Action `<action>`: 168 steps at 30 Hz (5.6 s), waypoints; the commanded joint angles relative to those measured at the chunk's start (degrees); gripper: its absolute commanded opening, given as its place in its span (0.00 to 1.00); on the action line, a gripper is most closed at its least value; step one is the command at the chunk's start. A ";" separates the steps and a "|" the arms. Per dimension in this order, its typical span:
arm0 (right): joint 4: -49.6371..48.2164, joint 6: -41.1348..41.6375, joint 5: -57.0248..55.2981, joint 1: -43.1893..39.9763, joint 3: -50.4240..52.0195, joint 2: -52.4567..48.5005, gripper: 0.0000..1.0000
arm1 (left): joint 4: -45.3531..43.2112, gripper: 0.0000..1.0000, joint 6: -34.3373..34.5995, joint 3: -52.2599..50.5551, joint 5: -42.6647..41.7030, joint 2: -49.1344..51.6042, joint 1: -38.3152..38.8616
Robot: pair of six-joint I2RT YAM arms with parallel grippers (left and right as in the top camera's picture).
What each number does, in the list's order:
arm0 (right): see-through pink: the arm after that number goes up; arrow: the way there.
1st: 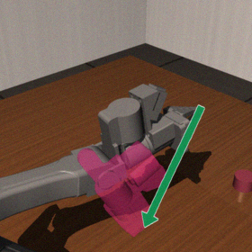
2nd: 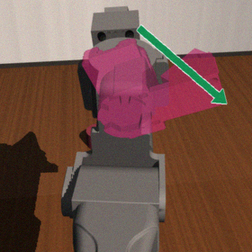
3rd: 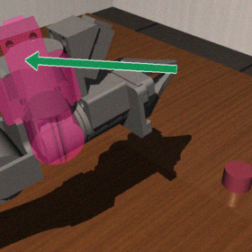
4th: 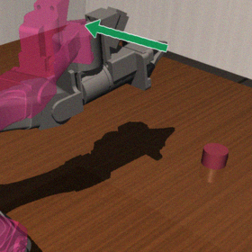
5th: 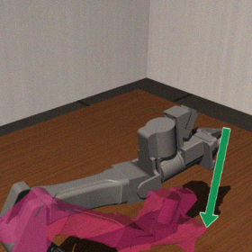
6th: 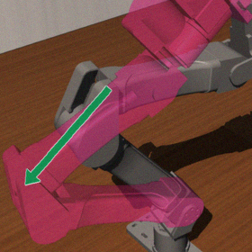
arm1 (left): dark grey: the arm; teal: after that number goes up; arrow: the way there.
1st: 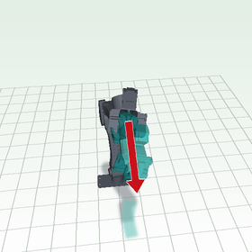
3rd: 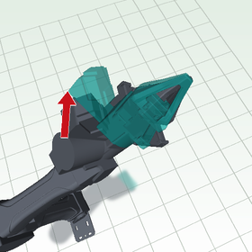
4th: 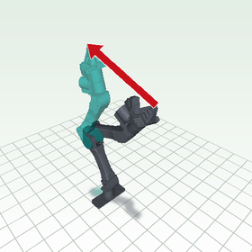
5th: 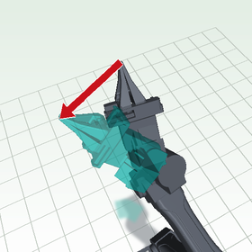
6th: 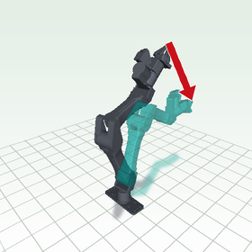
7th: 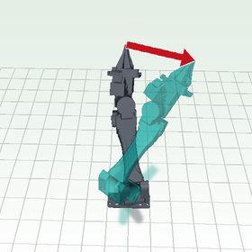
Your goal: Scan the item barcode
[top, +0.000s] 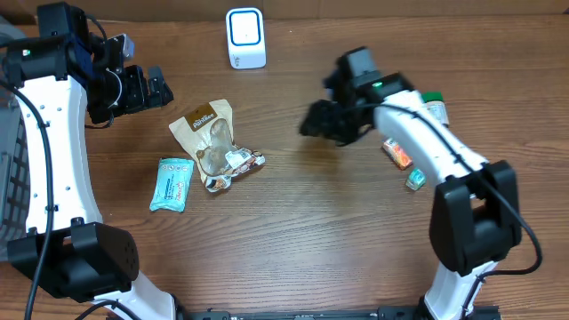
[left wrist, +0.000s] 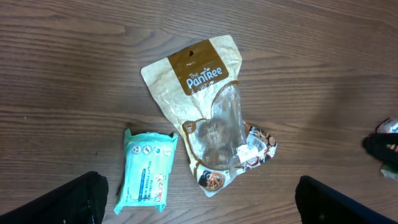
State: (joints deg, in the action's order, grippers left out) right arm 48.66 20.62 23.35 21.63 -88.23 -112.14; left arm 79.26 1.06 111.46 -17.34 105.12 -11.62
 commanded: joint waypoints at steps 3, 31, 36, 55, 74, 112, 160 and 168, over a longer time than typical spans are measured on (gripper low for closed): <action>-7.48 6.45 2.67 6.21 -0.22 -1.51 0.61 | -0.02 1.00 -1.11 0.24 -0.07 -1.36 0.76; -20.63 5.44 5.25 14.99 -0.22 -13.62 0.68 | -0.02 0.99 -1.11 0.24 -0.07 -1.36 0.76; -21.77 8.37 6.16 15.02 -0.22 -16.50 0.63 | -0.02 1.00 -1.11 0.24 -0.07 -1.36 0.76; -20.92 4.37 8.28 14.36 -1.53 -10.82 0.09 | -0.02 1.00 -1.11 0.24 -0.07 -1.36 0.76; -36.63 4.44 -17.00 28.13 -3.34 -14.80 0.08 | -0.02 1.00 -1.11 0.24 -0.07 -1.36 0.76; -20.35 3.67 -1.05 18.88 -11.47 -8.81 0.31 | -0.02 1.00 -1.11 0.24 -0.07 -1.36 0.76; 13.86 -0.98 -21.84 0.59 -29.14 -18.47 0.59 | -0.02 0.99 -1.11 0.24 -0.07 -1.36 0.76; 7.06 11.15 -23.74 -0.09 -27.58 -22.73 0.51 | -0.02 1.00 -1.11 0.24 -0.07 -1.36 0.68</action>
State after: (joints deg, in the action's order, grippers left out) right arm 57.12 24.71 0.80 19.90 -116.36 -132.18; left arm 79.29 1.06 111.46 -17.37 105.12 -11.25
